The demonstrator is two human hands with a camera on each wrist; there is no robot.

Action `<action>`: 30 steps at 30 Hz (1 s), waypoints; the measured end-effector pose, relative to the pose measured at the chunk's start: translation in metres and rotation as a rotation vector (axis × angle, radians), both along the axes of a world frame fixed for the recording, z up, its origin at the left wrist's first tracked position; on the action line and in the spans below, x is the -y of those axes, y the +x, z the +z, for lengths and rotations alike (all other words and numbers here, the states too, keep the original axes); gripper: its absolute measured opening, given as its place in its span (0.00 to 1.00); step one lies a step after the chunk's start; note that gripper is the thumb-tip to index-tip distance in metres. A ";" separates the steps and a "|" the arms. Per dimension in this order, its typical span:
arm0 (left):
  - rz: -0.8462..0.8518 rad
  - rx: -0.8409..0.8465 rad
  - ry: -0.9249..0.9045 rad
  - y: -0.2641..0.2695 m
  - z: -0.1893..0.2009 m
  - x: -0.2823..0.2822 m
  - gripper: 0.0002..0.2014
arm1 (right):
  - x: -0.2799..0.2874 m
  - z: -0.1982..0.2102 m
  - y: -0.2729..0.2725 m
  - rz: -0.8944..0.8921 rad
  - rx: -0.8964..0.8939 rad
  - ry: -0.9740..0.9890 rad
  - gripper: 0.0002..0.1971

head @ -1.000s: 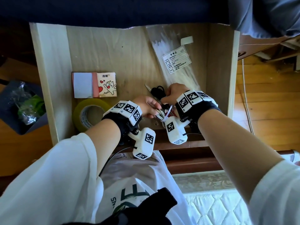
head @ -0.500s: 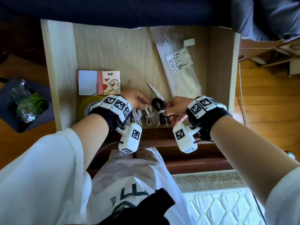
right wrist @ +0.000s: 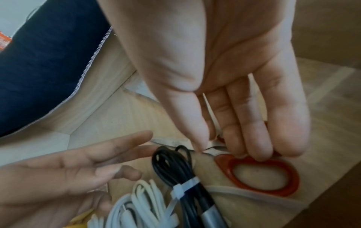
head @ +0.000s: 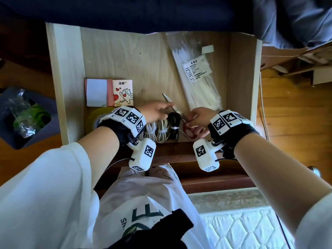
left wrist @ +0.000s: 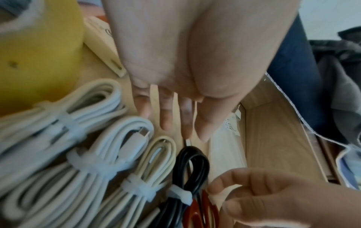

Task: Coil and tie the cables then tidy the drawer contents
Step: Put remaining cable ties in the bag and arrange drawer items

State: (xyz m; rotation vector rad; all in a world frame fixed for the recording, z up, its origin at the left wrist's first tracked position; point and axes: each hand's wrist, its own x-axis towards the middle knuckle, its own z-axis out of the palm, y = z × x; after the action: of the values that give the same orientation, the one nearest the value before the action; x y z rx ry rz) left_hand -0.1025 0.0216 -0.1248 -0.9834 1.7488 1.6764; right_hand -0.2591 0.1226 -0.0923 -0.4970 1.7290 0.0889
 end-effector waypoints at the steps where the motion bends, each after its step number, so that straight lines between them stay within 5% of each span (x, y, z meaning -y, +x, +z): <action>1: -0.043 -0.011 0.041 -0.002 0.000 -0.002 0.28 | -0.001 0.001 -0.002 0.025 -0.048 0.000 0.10; 4: -0.090 0.003 0.096 -0.006 0.001 -0.005 0.25 | 0.001 0.001 -0.004 0.034 -0.061 -0.005 0.17; 11: -0.031 0.009 0.016 -0.002 -0.001 0.000 0.22 | 0.020 -0.013 -0.003 0.110 -0.045 0.064 0.09; 15: 0.236 -0.060 0.081 -0.009 0.003 0.001 0.36 | 0.020 -0.020 -0.005 0.042 -0.030 0.075 0.06; 21: 0.460 -0.036 0.316 -0.013 0.002 0.002 0.35 | 0.030 -0.024 0.001 -0.132 0.047 0.161 0.15; 30: 0.494 -0.009 0.407 -0.015 0.006 -0.002 0.30 | 0.027 -0.033 -0.002 0.066 -0.019 -0.059 0.07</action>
State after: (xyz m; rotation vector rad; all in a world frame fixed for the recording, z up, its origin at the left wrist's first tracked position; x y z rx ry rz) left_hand -0.1173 0.0231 -0.1190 -1.2719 1.1441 2.2249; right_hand -0.2606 0.0959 -0.1254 -0.5983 1.7383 0.0899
